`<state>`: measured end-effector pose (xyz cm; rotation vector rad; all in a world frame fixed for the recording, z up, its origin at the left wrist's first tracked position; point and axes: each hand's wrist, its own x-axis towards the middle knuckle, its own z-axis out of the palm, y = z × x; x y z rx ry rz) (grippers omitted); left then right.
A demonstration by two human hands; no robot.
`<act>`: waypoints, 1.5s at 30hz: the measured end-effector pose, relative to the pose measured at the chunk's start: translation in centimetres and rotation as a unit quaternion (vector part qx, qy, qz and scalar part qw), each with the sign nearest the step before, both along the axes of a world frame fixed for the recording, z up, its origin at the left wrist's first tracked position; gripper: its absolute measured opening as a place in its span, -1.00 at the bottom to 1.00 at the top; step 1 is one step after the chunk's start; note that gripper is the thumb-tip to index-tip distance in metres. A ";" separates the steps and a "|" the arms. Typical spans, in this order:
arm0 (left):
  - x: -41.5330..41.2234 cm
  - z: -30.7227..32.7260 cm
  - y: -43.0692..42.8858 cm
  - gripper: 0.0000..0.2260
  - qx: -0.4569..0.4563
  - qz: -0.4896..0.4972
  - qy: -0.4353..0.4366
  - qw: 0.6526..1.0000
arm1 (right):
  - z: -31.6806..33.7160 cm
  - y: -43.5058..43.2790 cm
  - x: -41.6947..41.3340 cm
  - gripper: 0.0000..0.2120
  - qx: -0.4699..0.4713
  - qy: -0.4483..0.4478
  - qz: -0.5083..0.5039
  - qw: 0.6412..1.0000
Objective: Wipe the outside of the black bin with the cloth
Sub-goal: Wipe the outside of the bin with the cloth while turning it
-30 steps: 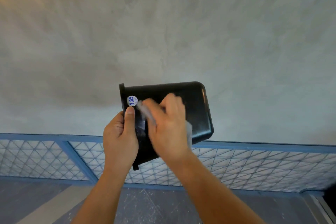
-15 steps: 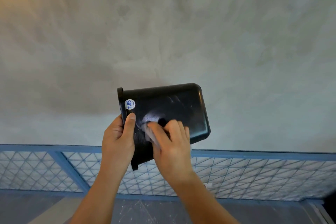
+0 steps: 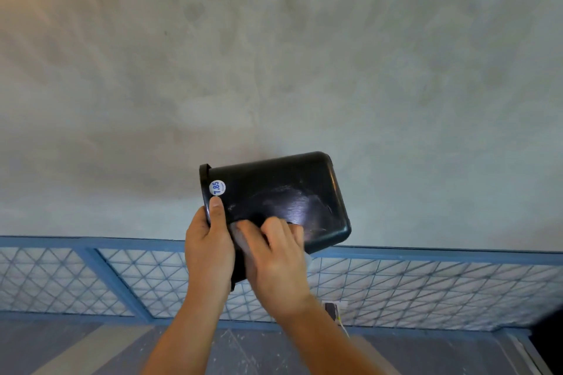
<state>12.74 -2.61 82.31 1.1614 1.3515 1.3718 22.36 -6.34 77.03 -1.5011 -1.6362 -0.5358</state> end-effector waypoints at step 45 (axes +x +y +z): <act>-1.9 2.1 -3.0 -0.68 0.062 0.041 0.086 0.994 | 3.3 0.5 6.5 -0.73 0.014 0.145 -0.113 0.983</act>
